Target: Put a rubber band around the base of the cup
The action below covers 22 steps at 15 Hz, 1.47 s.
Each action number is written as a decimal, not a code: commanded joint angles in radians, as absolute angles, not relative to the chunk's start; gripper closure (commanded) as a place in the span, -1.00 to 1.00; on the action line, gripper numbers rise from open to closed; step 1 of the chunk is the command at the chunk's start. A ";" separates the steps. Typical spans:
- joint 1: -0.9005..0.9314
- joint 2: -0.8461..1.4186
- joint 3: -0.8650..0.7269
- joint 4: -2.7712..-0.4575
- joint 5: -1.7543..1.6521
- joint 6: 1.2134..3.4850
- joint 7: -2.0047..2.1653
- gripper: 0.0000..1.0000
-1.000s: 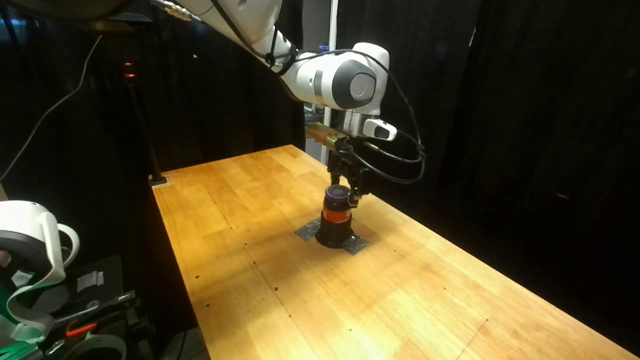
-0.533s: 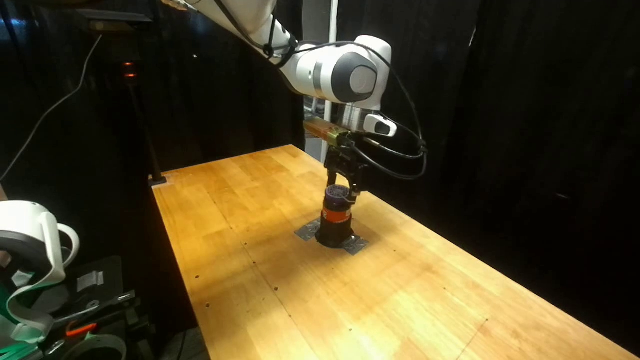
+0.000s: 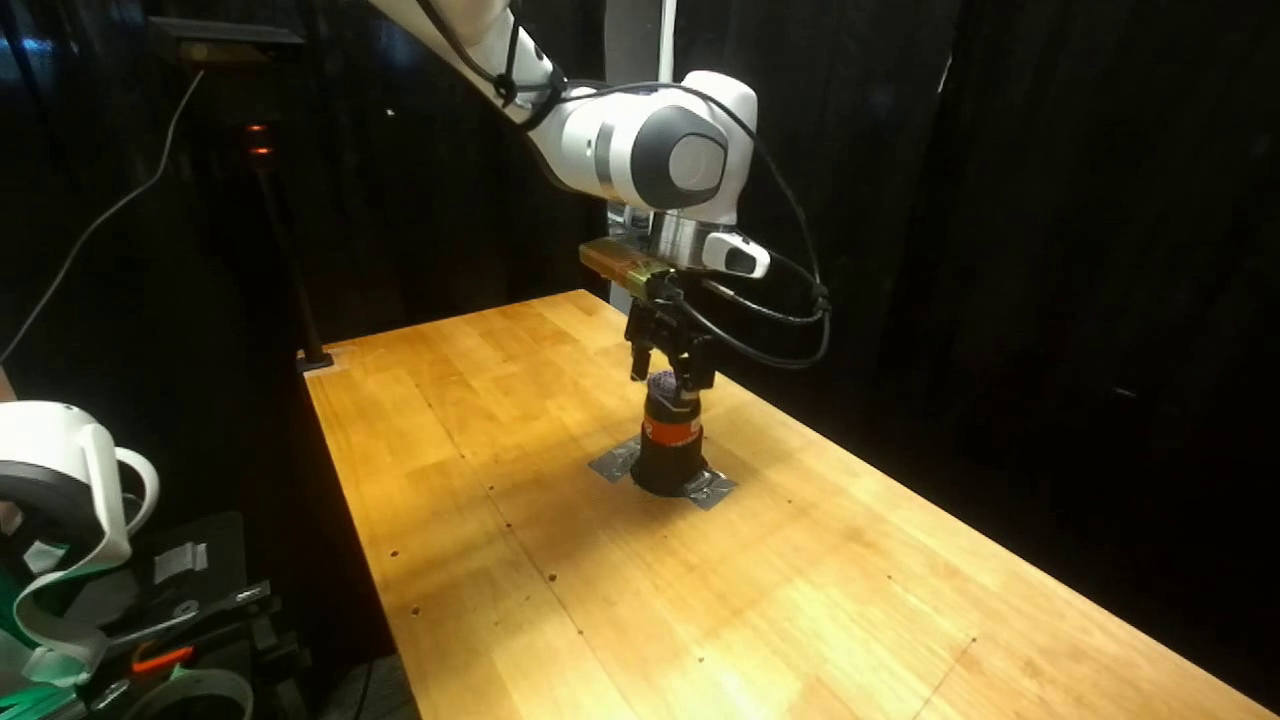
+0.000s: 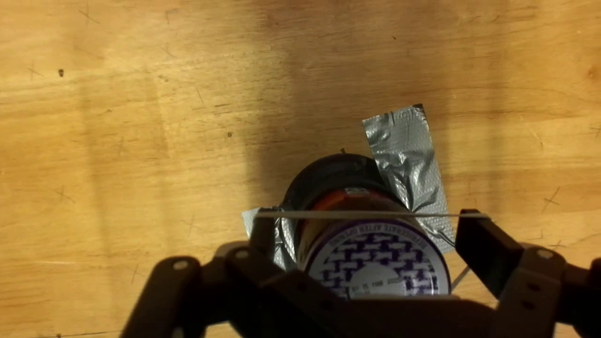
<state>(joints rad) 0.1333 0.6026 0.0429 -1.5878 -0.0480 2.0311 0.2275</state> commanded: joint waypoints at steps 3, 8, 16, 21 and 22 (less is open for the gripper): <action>0.152 0.474 0.038 -1.794 -0.051 2.149 0.241 -1.00; 0.178 0.421 0.018 -1.920 -0.094 2.305 0.311 -0.17; 0.275 0.316 -0.087 -2.146 -0.250 2.639 0.651 0.94; 0.420 0.257 -0.260 -2.276 -0.473 2.893 1.015 0.98; 0.478 0.253 -0.331 -2.291 -0.532 2.940 1.092 0.99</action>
<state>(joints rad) 0.3404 0.3185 -0.1727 -2.1947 -0.4001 2.8127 0.8961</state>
